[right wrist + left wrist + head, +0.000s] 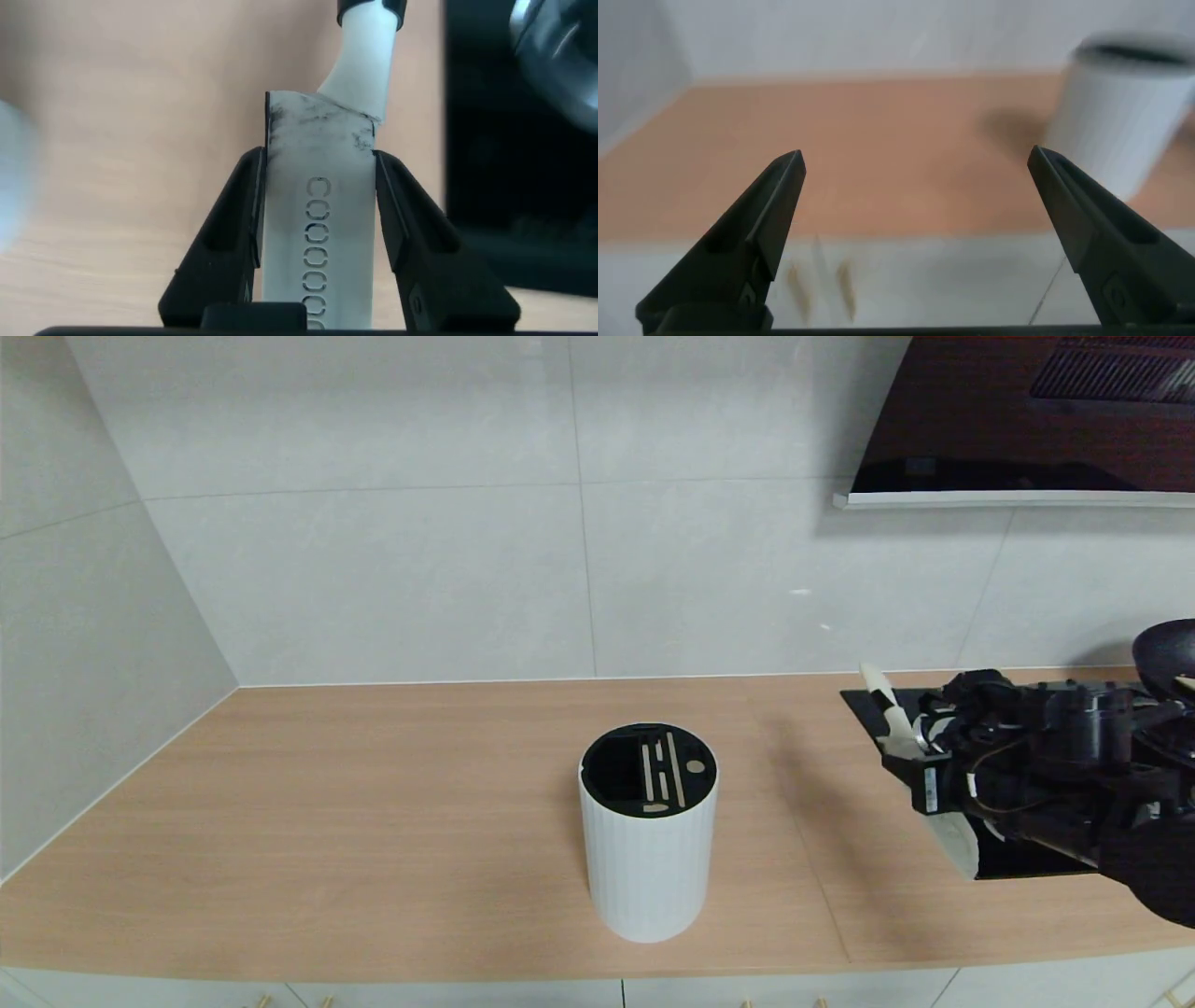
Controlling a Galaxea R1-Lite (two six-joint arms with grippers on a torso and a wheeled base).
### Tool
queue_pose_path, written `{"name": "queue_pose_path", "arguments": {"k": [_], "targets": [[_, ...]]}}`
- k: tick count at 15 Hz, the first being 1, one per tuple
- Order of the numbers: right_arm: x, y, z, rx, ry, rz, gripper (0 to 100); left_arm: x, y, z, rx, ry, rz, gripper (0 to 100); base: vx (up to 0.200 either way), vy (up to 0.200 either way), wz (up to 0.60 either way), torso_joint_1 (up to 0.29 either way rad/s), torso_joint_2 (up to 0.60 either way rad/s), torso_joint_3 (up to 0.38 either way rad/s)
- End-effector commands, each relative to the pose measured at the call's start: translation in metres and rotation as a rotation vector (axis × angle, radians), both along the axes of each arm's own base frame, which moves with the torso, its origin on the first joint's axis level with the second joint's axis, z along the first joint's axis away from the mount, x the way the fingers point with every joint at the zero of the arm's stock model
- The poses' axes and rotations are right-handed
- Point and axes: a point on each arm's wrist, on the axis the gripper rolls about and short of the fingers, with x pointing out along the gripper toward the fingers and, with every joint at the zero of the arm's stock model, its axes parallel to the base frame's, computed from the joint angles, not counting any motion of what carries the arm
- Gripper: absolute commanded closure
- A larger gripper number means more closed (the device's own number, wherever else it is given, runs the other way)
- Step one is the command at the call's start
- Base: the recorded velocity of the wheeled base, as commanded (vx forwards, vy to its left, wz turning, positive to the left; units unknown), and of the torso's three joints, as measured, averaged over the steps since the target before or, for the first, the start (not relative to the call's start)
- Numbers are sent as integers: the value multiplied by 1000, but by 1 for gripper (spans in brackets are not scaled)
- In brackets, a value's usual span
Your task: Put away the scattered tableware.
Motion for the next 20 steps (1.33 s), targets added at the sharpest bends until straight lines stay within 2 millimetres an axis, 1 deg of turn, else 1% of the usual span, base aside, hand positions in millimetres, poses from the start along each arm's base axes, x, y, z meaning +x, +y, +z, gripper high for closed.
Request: {"name": "queue_pose_path", "arguments": {"k": [1,2,3,4,5,6,7,8,9,11,13,15,16,17,18,20], "targets": [[-32,20,67,54,-220,93,100,22,-4,77,14,97,-182,0,0,0,0,0,0,0],[-31,27,78,64,-249,116,100,42,-6,96,17,151,-251,0,0,0,0,0,0,0],[-29,39,91,75,-276,148,100,68,-8,113,7,218,-330,0,0,0,0,0,0,0],[-31,51,100,89,-298,187,100,94,-9,120,-18,295,-366,0,0,0,0,0,0,0],[-33,55,101,92,-300,202,100,102,-10,122,-36,322,-375,0,0,0,0,0,0,0],[-42,73,105,104,-313,249,100,130,-19,127,-135,417,-455,0,0,0,0,0,0,0],[-46,79,105,105,-313,256,100,139,-26,129,-178,439,-502,0,0,0,0,0,0,0],[-53,91,103,103,-304,277,100,160,-42,134,-287,461,-591,0,0,0,0,0,0,0],[-59,100,102,109,-299,297,100,174,-53,136,-359,466,-637,0,0,0,0,0,0,0],[-72,115,99,142,-278,353,100,205,-70,130,-459,498,-675,0,0,0,0,0,0,0],[-84,133,96,169,-255,422,100,231,-92,120,-510,519,-731,0,0,0,0,0,0,0],[-94,151,91,186,-230,453,100,247,-118,108,-511,538,-779,0,0,0,0,0,0,0],[-94,154,90,182,-225,454,100,251,-124,105,-508,546,-779,0,0,0,0,0,0,0],[-96,161,84,169,-210,457,100,262,-143,96,-505,562,-755,0,0,0,0,0,0,0],[-100,165,83,170,-206,475,100,267,-152,90,-505,566,-727,0,0,0,0,0,0,0],[-108,173,82,179,-197,512,100,273,-164,84,-504,543,-747,0,0,0,0,0,0,0]]}}
